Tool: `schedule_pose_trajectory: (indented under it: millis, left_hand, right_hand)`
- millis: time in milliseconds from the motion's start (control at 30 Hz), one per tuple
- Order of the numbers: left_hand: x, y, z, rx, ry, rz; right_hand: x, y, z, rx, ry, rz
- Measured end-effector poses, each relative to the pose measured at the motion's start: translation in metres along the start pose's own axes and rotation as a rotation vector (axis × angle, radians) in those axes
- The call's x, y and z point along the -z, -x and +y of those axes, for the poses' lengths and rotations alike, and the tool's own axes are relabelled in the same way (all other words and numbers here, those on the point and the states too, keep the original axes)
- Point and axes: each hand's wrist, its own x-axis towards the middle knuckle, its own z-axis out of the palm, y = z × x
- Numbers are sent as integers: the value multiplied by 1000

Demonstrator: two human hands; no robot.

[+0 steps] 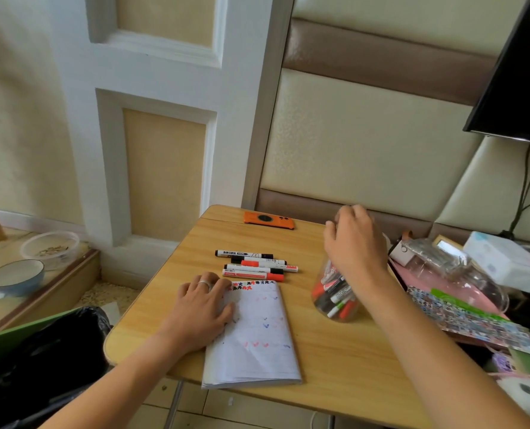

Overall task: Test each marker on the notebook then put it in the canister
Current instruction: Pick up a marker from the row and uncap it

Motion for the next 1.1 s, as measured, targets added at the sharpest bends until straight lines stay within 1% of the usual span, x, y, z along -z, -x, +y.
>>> schedule_pose_trajectory:
  millis: [33,67,100,133,167,200,267,300,367,500,567,733,833,900,967,1000,1033,1100]
  left_hand:
    - [-1,0,0,1,7,6]
    - [-1,0,0,1,13,8]
    - [-1,0,0,1,18,6]
    - [-1,0,0,0,20,2]
    - [0,0,0,0,23,2]
    - [0,0,0,0,24,4]
    - [1,1,1,0,20,10]
    - [1,1,1,-1,19,14]
    - [2,1,2,-3,29,27]
    - [2,2,2,-10,39,36]
    - [2,3,1,-14,53,36]
    - [1,3,-1,-39,86,73]
    - [2,3,0,-68,97,132]
    - [4,3,0,-88,108,152]
    - [5,3,1,-101,138,187]
    - [6,4,1,-106,158,208]
    - [7,4,1,-111,178,224]
    - [8,5,1,-122,210,238]
  right_hand:
    - [-5,5,-7,74,-28,113]
    - [-10,9,-14,153,-57,190]
    - [-17,11,-21,220,-88,231]
    - [-24,12,-28,280,-120,221]
    - [-31,13,-35,331,-153,159]
    - [-38,15,-41,367,-176,64]
    - [-55,19,-51,418,-180,-183]
    - [-65,21,-54,437,-166,-277]
    - [-82,24,-59,440,-134,-397]
    - [-104,24,-57,370,-87,-537]
    - [-111,21,-55,359,-87,-582]
    - [-118,14,-54,391,-93,-636]
    - [-114,13,-53,401,-117,-597]
    - [-109,16,-54,378,-217,-526]
    - [-102,24,-57,310,-426,-456]
    - [-98,30,-59,259,-552,-446]
    - [-95,37,-62,201,-677,-465]
    - [-91,51,-66,69,-906,-571]
